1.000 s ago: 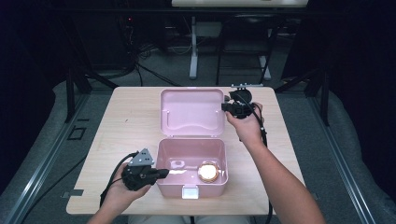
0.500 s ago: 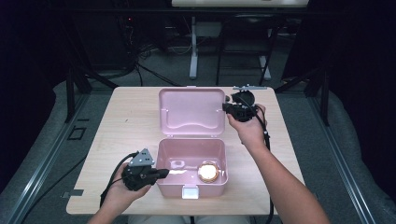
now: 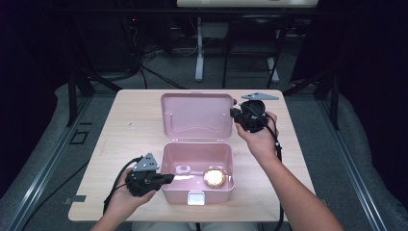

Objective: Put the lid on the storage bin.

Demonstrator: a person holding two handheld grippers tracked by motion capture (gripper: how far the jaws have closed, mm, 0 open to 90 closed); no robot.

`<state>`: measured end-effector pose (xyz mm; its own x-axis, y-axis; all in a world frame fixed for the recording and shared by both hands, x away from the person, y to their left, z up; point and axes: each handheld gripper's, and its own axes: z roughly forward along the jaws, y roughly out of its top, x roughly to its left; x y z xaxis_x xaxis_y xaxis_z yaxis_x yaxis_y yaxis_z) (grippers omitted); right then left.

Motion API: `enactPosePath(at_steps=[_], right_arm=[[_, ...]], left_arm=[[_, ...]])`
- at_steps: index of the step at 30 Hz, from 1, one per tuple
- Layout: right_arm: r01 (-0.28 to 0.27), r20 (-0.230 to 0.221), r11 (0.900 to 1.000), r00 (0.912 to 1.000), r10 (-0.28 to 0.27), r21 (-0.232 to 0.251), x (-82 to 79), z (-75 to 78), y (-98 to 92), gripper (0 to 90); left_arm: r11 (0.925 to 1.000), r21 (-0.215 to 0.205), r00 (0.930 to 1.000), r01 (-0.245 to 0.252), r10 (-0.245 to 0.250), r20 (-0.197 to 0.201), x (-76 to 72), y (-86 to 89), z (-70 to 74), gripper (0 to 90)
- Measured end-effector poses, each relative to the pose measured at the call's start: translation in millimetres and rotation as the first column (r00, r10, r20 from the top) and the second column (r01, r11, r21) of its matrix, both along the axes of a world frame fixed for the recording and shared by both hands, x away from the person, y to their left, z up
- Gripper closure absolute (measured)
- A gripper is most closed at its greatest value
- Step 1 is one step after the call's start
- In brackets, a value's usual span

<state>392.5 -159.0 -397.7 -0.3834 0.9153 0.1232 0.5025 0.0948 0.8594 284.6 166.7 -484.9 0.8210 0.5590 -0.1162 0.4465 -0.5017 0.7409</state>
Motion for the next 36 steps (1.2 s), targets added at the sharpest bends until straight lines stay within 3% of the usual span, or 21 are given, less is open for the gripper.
enactPosePath(at_steps=[11, 17, 36], right_arm=[[-0.018, 0.032, 1.000, 0.9993, 0.017, 0.015, -16.1, 0.5, -3.7, 87.6], [-0.027, 0.076, 0.999, 0.9967, 0.029, -0.020, -30.4, 0.3, -2.8, 87.7], [-0.037, 0.139, 0.999, 0.9894, 0.042, -0.037, -53.9, -4.6, -3.9, 87.4]], left_arm=[[1.0000, -0.004, 1.0000, -0.002, 0.002, 0.000, 0.0, -0.3, -0.2, 90.0], [0.9999, -0.013, 1.0000, -0.007, 0.007, -0.005, 0.4, 0.2, -0.4, 90.0], [0.9997, -0.020, 0.9997, -0.016, 0.015, -0.019, 3.8, -0.3, 0.3, 86.5]])
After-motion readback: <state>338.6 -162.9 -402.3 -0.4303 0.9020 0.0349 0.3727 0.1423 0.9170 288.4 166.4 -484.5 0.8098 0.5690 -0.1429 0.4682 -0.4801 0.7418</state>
